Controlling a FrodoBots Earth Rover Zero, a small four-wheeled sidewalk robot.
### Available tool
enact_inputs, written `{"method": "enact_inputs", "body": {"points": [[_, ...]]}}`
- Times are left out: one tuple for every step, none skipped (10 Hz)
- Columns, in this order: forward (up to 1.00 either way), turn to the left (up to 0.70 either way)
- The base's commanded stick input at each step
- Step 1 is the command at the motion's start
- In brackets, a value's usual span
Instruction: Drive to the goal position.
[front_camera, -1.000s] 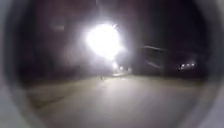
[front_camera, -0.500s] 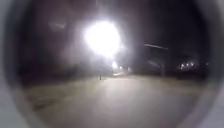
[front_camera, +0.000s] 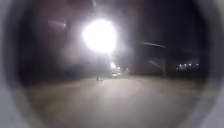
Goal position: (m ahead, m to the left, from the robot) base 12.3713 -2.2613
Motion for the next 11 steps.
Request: {"method": "enact_inputs", "body": {"points": [[1.0,-0.07],[1.0,-0.1],[1.0,-0.08],[1.0,-0.03],[1.0,0.0],[1.0,0.0],[1.0,0.0],[1.0,0.04],[1.0,0.05],[1.0,0.05],[1.0,0.16]]}}
